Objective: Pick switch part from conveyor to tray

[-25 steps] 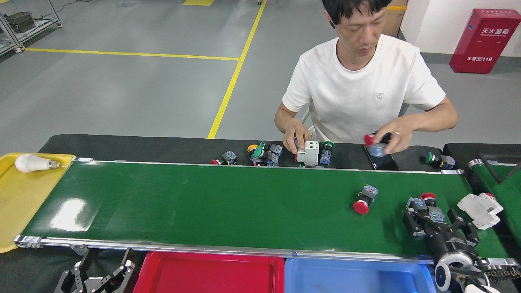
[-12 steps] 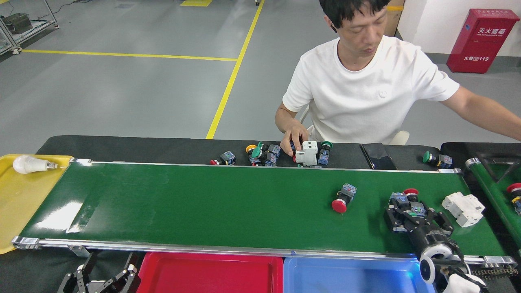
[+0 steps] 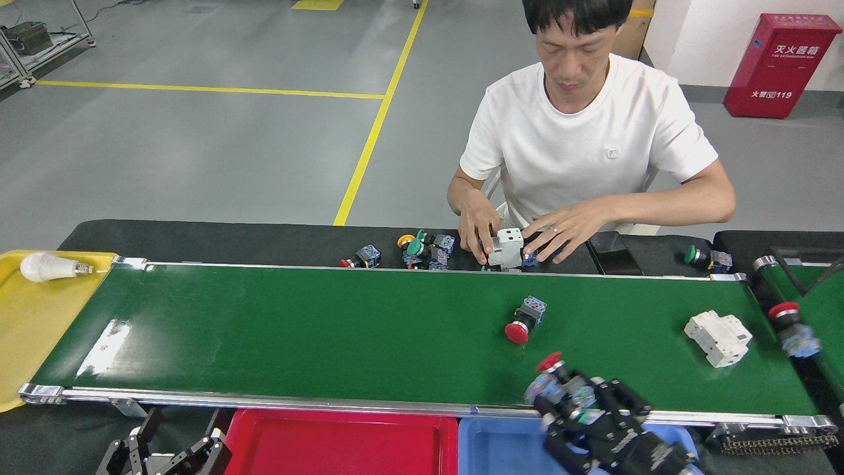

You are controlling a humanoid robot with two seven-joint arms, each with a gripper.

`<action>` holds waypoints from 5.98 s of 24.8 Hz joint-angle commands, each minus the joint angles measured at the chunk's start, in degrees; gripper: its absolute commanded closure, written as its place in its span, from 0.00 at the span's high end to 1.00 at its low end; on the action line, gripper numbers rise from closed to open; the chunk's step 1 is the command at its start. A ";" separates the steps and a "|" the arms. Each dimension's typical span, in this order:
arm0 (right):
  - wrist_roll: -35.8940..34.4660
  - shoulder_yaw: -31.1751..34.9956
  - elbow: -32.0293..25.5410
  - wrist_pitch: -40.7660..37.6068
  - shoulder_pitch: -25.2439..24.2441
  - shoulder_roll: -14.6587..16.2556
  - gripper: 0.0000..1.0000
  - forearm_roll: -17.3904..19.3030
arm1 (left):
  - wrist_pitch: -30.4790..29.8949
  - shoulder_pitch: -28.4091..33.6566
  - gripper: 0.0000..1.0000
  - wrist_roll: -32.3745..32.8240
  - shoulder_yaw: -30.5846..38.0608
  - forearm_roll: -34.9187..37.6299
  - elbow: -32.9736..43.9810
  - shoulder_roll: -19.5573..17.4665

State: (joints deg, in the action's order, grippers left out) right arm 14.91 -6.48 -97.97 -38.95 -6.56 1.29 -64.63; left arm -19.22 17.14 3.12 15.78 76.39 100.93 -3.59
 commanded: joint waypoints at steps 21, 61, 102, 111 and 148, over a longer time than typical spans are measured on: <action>1.61 4.81 0.76 21.81 8.32 -3.66 0.98 -7.00 | -0.30 -0.44 1.00 -0.92 -1.10 0.60 0.76 0.34; -6.56 -3.80 28.01 39.74 23.88 -1.64 0.78 -11.13 | 1.55 -44.29 0.37 0.92 -26.68 20.38 -45.56 5.96; 3.10 24.41 0.67 -3.59 -1.08 1.52 0.94 7.94 | 0.67 0.88 1.00 -0.40 5.66 7.02 -1.00 1.30; -2.08 18.87 0.67 23.83 3.49 -8.67 0.92 -13.15 | 1.02 0.88 1.00 1.63 6.02 5.35 -0.91 2.00; -0.94 -8.99 27.48 35.78 27.22 -5.51 0.11 -12.71 | 5.24 -31.46 1.00 6.02 -26.85 20.03 -27.01 7.54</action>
State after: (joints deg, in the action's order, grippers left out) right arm 13.31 -15.66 -68.65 -0.86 20.31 -4.32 -78.10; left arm -15.16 -13.03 9.25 -10.70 96.30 73.98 3.63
